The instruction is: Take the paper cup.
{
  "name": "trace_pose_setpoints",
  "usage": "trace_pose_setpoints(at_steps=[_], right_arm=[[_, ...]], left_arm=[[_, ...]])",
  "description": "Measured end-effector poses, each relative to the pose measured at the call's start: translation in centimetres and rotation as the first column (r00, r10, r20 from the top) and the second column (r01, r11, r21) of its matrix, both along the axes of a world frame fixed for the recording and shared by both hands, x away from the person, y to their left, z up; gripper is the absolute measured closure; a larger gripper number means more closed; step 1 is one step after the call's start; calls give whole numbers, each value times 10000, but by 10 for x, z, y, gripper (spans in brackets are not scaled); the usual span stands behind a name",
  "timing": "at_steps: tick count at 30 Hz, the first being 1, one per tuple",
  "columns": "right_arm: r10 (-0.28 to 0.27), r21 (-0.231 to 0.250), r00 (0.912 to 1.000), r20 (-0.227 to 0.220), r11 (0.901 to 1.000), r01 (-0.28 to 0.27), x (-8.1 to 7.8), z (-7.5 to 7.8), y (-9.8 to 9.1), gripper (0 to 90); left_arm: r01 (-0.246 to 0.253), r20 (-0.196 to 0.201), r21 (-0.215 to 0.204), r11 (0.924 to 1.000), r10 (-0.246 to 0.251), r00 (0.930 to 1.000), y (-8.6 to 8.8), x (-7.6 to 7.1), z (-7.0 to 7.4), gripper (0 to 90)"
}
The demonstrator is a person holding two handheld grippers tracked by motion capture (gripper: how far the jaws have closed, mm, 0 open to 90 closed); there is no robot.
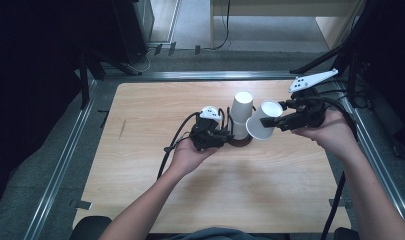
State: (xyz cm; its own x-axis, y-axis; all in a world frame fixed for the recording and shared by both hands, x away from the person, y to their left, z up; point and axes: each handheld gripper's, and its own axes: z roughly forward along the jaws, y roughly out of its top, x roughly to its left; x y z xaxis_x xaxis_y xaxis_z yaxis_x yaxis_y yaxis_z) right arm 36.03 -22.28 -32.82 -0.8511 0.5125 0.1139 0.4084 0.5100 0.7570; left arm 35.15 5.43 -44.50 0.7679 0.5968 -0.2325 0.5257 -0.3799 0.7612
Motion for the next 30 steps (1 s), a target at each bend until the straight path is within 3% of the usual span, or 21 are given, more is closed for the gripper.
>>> trace_pose_setpoints(at_steps=[1, 4, 14, 18, 20, 22, 26, 30], right_arm=[[71, 15, 10000, -31, 10000, -71, -1, -3, 0, 328], [340, 21, 9994, -107, 9994, -340, -6, -16, 4, 327], [1030, 2, 9943, -292, 9947, -1030, -14, -49, 21, 327], [1241, 105, 9915, -383, 9923, -1237, -15, -61, 32, 327], [1373, 109, 9899, -362, 9905, -1370, -16, -65, 37, 327], [1517, 95, 9879, -321, 9884, -1514, -17, -70, 42, 327], [1593, 92, 9864, -401, 9872, -1591, -16, -78, 47, 327], [1624, 160, 9849, -599, 9867, -1618, -16, -89, 53, 327]], left_arm=[[68, 119, 151, 9999, -70, 9999, 2, -3, 1, 698], [353, 8, 19, 9994, -353, 9994, 9, -6, 2, 667], [1164, -222, 177, 9930, -1160, 9930, 35, -15, -2, 588], [1141, -298, -67, 9935, -1142, 9930, 48, -17, -1, 530], [1272, -443, -238, 9916, -1281, 9908, 54, -17, -1, 509], [1398, -510, -68, 9902, -1400, 9888, 59, -17, -1, 491], [1731, -735, -196, 9847, -1741, 9820, 67, -15, -3, 477], [1943, -577, -186, 9808, -1950, 9791, 71, -15, -4, 438]])
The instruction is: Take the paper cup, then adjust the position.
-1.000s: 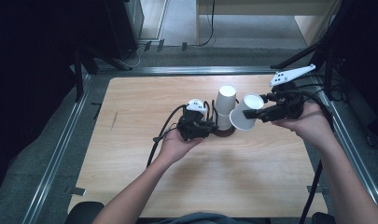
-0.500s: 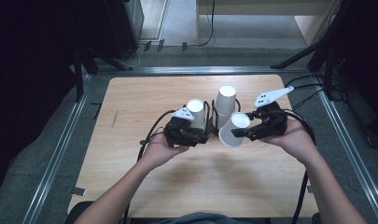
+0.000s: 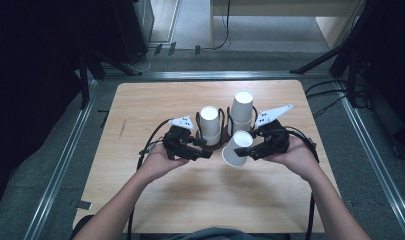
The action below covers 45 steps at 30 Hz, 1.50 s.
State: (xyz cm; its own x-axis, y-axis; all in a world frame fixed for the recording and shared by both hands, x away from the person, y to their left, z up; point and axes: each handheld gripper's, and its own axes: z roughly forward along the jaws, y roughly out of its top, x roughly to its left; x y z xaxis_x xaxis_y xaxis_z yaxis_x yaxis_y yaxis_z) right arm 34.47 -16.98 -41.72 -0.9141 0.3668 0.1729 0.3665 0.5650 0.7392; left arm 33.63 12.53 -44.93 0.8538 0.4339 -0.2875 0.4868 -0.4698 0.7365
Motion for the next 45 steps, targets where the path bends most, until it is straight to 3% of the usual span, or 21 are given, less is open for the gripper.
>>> trace_pose_setpoints(at_steps=[10, 15, 21, 24, 27, 45], right_arm=[[88, 249, 9999, -128, 9997, -85, -2, -17, 7, 326], [92, 332, 9997, -207, 9994, -85, -3, -23, 9, 326], [113, 486, 9999, -78, 9988, -109, -4, -26, 10, 325], [101, 584, 9999, -82, 9982, -96, -4, -27, 12, 325], [98, 613, 9999, -129, 9981, -90, -4, -27, 14, 325], [550, 849, 9978, -357, 9950, -518, -3, -28, 29, 326]], left_arm=[[104, -162, -244, 9996, -108, 9998, 11, 2, -7, 404], [211, -511, -487, 9986, -236, 9984, 13, 5, -12, 394], [298, -262, -434, 9986, -310, 9992, 13, 3, -15, 352], [447, -334, -570, 9974, -467, 9984, 15, 3, -17, 307], [654, -373, -486, 9967, -673, 9970, 13, 2, -19, 266], [1041, -527, -290, 9941, -1055, 9930, -1, 0, -25, 237]])
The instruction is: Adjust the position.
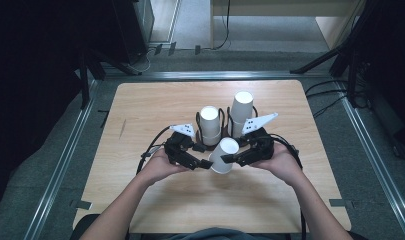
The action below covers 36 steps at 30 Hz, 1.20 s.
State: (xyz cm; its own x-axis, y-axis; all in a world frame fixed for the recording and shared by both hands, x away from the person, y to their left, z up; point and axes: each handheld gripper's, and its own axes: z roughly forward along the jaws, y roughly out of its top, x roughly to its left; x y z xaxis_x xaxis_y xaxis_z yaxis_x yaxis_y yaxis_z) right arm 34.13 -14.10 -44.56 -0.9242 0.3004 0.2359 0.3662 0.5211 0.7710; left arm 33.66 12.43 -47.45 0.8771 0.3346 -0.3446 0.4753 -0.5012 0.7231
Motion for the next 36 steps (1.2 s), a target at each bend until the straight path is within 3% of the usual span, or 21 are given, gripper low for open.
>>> trace_pose_setpoints(at_steps=[14, 36], right_arm=[[280, -80, 9996, -105, 9996, -281, -2, 1, 9, 327], [643, 239, 9964, -555, 9977, -630, -6, 3, 19, 329]], left_arm=[[324, -95, -135, 9994, -325, 9994, -10, -2, -3, 187], [753, 139, -130, 9971, -751, 9971, -24, -6, -9, 160]])
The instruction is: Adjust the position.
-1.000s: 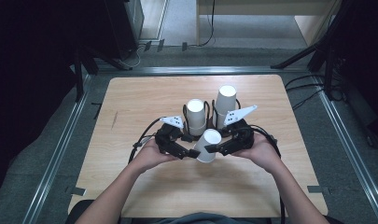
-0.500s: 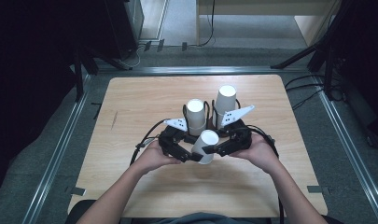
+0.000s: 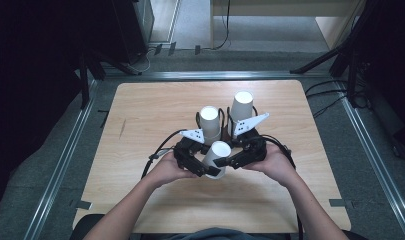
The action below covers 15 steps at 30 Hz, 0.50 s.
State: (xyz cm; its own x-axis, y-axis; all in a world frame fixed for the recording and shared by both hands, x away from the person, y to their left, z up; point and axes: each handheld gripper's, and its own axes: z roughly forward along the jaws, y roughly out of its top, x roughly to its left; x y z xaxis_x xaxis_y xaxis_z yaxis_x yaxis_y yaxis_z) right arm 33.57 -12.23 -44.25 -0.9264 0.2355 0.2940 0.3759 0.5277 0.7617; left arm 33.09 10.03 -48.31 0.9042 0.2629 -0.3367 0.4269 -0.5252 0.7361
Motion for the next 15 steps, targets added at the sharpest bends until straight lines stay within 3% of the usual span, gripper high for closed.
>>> trace_pose_setpoints(at_steps=[6, 12, 15], right_arm=[[-13, 57, 10000, -85, 10000, 13, 0, 1, -1, 329], [-37, 55, 9999, -155, 10000, 38, 1, 0, -2, 333], [-28, 125, 9996, -264, 9999, 31, 2, 0, -3, 334]], left_arm=[[159, 89, -148, 9998, -158, 9998, -1, -1, -1, 161], [212, 161, -12, 9998, -211, 9996, -2, -2, 0, 215], [285, 449, 3, 9996, -285, 9986, -2, -4, 2, 247]])
